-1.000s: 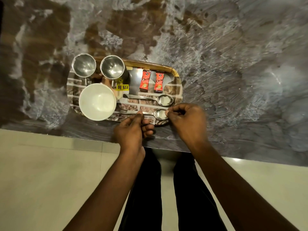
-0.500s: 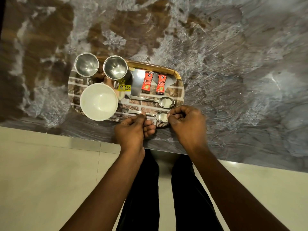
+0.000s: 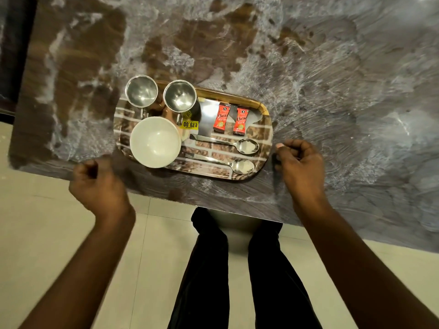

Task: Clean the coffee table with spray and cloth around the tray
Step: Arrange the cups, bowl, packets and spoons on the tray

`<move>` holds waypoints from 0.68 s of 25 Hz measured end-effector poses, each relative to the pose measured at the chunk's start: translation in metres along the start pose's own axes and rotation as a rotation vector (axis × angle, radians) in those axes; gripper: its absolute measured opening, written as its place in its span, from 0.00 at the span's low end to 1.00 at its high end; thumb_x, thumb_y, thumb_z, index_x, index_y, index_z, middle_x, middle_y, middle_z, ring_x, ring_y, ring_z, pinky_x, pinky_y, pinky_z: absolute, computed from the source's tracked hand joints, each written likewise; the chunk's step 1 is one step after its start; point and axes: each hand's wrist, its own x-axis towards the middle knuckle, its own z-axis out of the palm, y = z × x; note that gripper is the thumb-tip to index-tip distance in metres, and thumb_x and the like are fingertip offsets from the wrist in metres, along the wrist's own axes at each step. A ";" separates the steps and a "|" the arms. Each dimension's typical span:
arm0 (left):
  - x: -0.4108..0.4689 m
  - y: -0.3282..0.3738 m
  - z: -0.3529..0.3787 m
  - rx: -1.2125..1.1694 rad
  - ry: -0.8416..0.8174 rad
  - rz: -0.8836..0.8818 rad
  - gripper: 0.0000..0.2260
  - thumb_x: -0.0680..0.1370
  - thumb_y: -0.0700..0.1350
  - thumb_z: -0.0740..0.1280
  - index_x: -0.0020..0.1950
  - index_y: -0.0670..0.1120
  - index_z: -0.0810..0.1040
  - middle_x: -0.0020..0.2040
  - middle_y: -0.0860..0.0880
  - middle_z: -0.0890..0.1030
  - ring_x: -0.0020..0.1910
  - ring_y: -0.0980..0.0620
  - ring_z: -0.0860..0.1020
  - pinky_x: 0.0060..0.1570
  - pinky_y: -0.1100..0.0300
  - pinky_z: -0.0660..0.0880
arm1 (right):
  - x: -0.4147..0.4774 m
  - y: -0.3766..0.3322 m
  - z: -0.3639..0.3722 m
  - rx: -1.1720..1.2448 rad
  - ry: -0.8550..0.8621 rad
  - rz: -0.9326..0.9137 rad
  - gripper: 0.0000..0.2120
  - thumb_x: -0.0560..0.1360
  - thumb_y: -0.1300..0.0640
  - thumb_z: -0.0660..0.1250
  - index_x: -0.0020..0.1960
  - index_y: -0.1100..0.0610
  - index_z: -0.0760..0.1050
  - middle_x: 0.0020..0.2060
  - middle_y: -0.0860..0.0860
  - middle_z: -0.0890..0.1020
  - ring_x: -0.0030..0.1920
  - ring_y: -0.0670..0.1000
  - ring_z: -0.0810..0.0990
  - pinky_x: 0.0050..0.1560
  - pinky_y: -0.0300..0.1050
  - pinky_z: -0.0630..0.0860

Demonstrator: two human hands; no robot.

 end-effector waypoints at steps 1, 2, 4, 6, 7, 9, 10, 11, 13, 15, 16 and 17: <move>0.024 0.007 0.002 -0.002 -0.030 0.005 0.04 0.76 0.44 0.73 0.46 0.52 0.80 0.48 0.42 0.81 0.44 0.46 0.79 0.46 0.41 0.80 | 0.003 -0.002 0.002 0.032 -0.030 0.022 0.05 0.82 0.60 0.71 0.56 0.52 0.80 0.51 0.54 0.87 0.48 0.50 0.87 0.49 0.47 0.86; 0.048 0.014 0.007 -0.004 -0.114 -0.011 0.06 0.78 0.43 0.73 0.52 0.52 0.80 0.53 0.44 0.82 0.45 0.50 0.80 0.45 0.47 0.80 | 0.006 -0.004 0.006 0.057 -0.056 0.038 0.05 0.82 0.61 0.70 0.57 0.54 0.80 0.51 0.56 0.87 0.46 0.49 0.86 0.45 0.44 0.85; 0.078 0.029 0.025 0.056 -0.332 -0.052 0.07 0.81 0.43 0.73 0.56 0.54 0.83 0.57 0.44 0.85 0.47 0.51 0.83 0.45 0.56 0.80 | 0.009 -0.011 0.013 0.075 -0.073 0.060 0.06 0.83 0.62 0.69 0.59 0.58 0.81 0.50 0.57 0.87 0.42 0.48 0.86 0.40 0.40 0.83; 0.092 0.034 0.042 0.171 -0.477 -0.042 0.06 0.81 0.44 0.74 0.55 0.54 0.87 0.60 0.42 0.88 0.52 0.46 0.86 0.51 0.51 0.82 | 0.011 -0.015 0.021 0.093 -0.065 0.099 0.06 0.84 0.63 0.68 0.59 0.60 0.82 0.48 0.57 0.88 0.38 0.47 0.87 0.37 0.41 0.84; 0.094 0.036 0.048 0.202 -0.515 -0.036 0.08 0.82 0.42 0.73 0.57 0.52 0.88 0.59 0.41 0.89 0.50 0.45 0.87 0.52 0.49 0.83 | 0.012 -0.017 0.024 0.101 -0.064 0.119 0.06 0.84 0.64 0.67 0.59 0.61 0.82 0.47 0.57 0.88 0.37 0.46 0.86 0.35 0.41 0.83; 0.099 0.037 0.054 0.220 -0.534 -0.035 0.12 0.82 0.36 0.70 0.63 0.44 0.88 0.57 0.39 0.89 0.44 0.46 0.87 0.48 0.51 0.84 | 0.014 -0.017 0.031 0.111 -0.062 0.142 0.08 0.84 0.66 0.66 0.59 0.62 0.82 0.47 0.57 0.89 0.35 0.46 0.86 0.34 0.40 0.83; 0.100 0.037 0.056 0.217 -0.528 -0.037 0.13 0.82 0.34 0.69 0.64 0.41 0.87 0.55 0.39 0.88 0.42 0.48 0.87 0.45 0.54 0.84 | 0.014 -0.017 0.033 0.117 -0.055 0.146 0.09 0.83 0.67 0.65 0.59 0.63 0.82 0.47 0.58 0.89 0.36 0.46 0.87 0.35 0.41 0.84; 0.099 0.038 0.055 0.215 -0.523 -0.044 0.13 0.82 0.33 0.69 0.65 0.40 0.86 0.54 0.39 0.88 0.40 0.49 0.86 0.41 0.56 0.84 | 0.015 -0.017 0.035 0.120 -0.045 0.149 0.09 0.83 0.67 0.65 0.59 0.63 0.83 0.47 0.58 0.89 0.37 0.47 0.87 0.37 0.43 0.85; 0.097 0.037 0.054 0.195 -0.523 -0.060 0.13 0.82 0.31 0.68 0.64 0.39 0.86 0.50 0.41 0.88 0.38 0.51 0.86 0.36 0.60 0.83 | 0.016 -0.018 0.036 0.119 -0.026 0.148 0.08 0.83 0.67 0.66 0.58 0.62 0.83 0.47 0.57 0.89 0.38 0.48 0.87 0.39 0.44 0.86; 0.092 0.039 0.047 0.145 -0.514 -0.097 0.13 0.81 0.30 0.67 0.61 0.40 0.86 0.48 0.43 0.88 0.38 0.53 0.87 0.37 0.61 0.83 | 0.015 -0.024 0.033 0.119 -0.025 0.136 0.08 0.83 0.68 0.67 0.56 0.60 0.83 0.46 0.56 0.89 0.36 0.47 0.87 0.37 0.42 0.84; 0.088 0.042 0.042 0.120 -0.508 -0.113 0.13 0.81 0.29 0.67 0.59 0.41 0.87 0.49 0.43 0.88 0.39 0.52 0.87 0.39 0.60 0.85 | 0.012 -0.029 0.032 0.112 -0.034 0.124 0.08 0.82 0.68 0.67 0.55 0.59 0.83 0.45 0.56 0.89 0.36 0.47 0.87 0.36 0.41 0.84; 0.085 0.047 0.037 0.106 -0.500 -0.122 0.12 0.81 0.29 0.68 0.57 0.41 0.87 0.49 0.42 0.88 0.40 0.51 0.88 0.42 0.58 0.86 | 0.010 -0.038 0.031 0.093 -0.039 0.111 0.08 0.82 0.68 0.67 0.54 0.59 0.84 0.43 0.55 0.89 0.35 0.46 0.87 0.36 0.41 0.83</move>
